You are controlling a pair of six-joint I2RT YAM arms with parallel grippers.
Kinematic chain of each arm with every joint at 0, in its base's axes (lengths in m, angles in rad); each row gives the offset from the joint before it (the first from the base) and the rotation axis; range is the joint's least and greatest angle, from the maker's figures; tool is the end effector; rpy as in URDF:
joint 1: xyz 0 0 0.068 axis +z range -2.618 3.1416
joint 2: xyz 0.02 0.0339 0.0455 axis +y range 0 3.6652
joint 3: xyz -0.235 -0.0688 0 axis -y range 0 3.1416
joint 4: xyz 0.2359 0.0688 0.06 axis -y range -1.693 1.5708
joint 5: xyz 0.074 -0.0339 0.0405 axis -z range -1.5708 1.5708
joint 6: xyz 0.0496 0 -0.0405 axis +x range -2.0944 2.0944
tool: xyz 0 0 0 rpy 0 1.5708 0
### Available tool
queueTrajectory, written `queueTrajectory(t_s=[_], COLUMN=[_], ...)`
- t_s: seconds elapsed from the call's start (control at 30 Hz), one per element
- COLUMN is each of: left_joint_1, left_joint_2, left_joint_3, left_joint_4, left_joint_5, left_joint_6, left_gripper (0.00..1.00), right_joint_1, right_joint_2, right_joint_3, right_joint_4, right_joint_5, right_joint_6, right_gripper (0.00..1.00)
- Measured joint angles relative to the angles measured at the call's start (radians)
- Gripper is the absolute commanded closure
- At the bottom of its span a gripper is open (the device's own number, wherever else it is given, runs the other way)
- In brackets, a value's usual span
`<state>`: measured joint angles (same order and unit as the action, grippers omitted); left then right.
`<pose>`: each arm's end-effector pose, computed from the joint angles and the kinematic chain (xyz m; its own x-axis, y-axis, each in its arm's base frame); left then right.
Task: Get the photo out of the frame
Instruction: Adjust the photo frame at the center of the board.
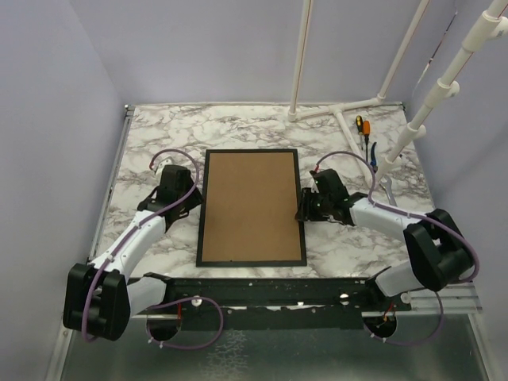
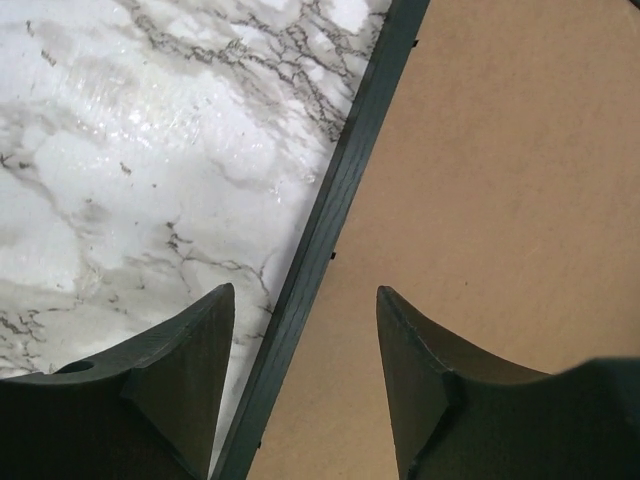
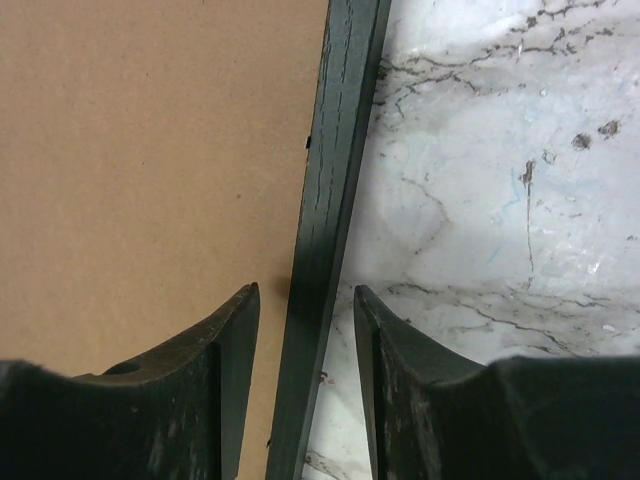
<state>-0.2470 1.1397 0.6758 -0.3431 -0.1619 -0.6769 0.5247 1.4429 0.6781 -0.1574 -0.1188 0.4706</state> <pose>0.2392 -0.0521 0.1863 -0.6293 -0.4789 -0.6121 -0.3348 0.8778 -0.3425 0.2361 0.1435 0.1283 -0.8684 0.0176 -0.4956 -0.1858 0.9150 0.3581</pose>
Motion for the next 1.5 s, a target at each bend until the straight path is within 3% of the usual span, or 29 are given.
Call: queueTrajectory(t_s=[0.3, 0.57, 0.63, 0.73, 0.87, 1.17, 1.3, 1.4, 1.5], left_joint_1=[0.004, 0.004, 0.004, 0.004, -0.014, -0.127, -0.135, -0.159, -0.193], left_joint_2=[-0.066, -0.067, -0.067, -0.067, -0.056, 0.042, 0.084, 0.132, 0.167], left_joint_3=[-0.090, -0.143, -0.159, -0.187, -0.219, -0.194, -0.163, -0.124, -0.092], left_joint_4=[-0.002, 0.039, 0.054, 0.089, 0.130, 0.176, 0.168, 0.134, 0.104], left_joint_5=[0.002, 0.065, 0.084, 0.123, 0.169, 0.176, 0.123, 0.061, 0.012], left_joint_6=[-0.039, -0.041, -0.042, -0.049, -0.064, -0.066, -0.064, -0.062, -0.058], left_gripper=[0.39, 0.40, 0.40, 0.40, 0.40, 0.47, 0.52, 0.62, 0.64], right_joint_1=[0.024, 0.023, 0.011, -0.035, -0.144, -0.164, -0.151, -0.138, -0.099], right_joint_2=[0.079, 0.124, 0.139, 0.164, 0.177, 0.071, -0.010, -0.036, -0.049], right_joint_3=[0.067, 0.129, 0.147, 0.178, 0.231, 0.281, 0.275, 0.272, 0.263], right_joint_4=[-0.011, -0.020, -0.025, -0.027, -0.029, -0.039, -0.039, -0.038, -0.038], right_joint_5=[0.073, 0.175, 0.185, 0.185, 0.203, 0.190, 0.139, 0.079, 0.036], right_joint_6=[-0.020, -0.042, -0.047, -0.053, -0.071, -0.124, -0.127, -0.119, -0.103], right_gripper=[0.78, 0.80, 0.74, 0.53, 0.44, 0.42, 0.42, 0.42, 0.42])
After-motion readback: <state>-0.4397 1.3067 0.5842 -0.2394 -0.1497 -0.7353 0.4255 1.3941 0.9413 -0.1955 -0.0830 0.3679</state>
